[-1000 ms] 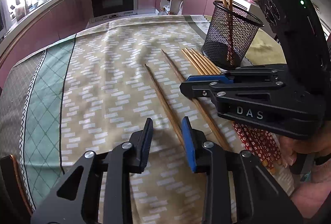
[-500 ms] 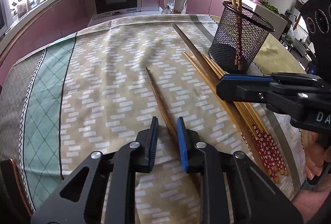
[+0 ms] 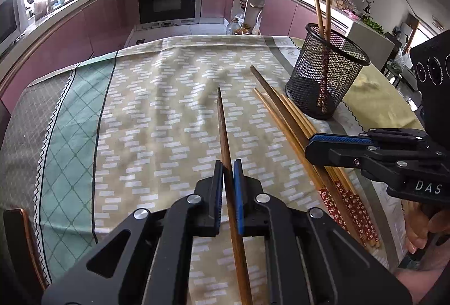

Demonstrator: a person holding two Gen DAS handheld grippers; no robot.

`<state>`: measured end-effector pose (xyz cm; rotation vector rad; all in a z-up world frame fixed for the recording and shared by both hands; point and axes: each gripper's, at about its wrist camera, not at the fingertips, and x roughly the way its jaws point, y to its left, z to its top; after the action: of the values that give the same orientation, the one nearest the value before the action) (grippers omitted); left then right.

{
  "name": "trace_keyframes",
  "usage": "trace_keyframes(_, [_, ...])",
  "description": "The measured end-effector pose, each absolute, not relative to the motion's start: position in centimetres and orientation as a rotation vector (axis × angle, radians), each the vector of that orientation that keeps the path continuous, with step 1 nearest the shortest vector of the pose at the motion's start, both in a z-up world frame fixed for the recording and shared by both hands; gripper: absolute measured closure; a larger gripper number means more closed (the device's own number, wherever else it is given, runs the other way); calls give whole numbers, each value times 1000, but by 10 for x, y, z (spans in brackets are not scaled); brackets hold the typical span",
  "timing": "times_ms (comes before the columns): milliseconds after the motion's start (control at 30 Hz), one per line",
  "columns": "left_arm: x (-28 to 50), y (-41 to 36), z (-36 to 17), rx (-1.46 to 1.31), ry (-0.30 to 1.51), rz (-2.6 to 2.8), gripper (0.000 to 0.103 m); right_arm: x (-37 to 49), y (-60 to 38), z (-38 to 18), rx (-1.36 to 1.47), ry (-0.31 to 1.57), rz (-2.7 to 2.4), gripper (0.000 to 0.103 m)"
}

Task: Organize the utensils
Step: 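Raise the left gripper's chopstick into the mesh cup while the right gripper releases its own there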

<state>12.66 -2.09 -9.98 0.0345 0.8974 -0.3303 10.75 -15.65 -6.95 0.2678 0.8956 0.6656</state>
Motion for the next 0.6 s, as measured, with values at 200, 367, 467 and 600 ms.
trace_keyframes(200, [114,-18,-79,3,853,-376,95,92,-171,-54,260,831,685,97])
trace_keyframes(367, [104,-20,-57,-14,807,-416,95,80,-187,-37,263,767,693,97])
trace_keyframes(467, [99,-20,-45,-24,786,-445,95,73,-198,-27,272,729,686,97])
trace_keyframes(600, [94,-21,-29,-54,758,-488,95,71,-209,-14,287,681,674,97])
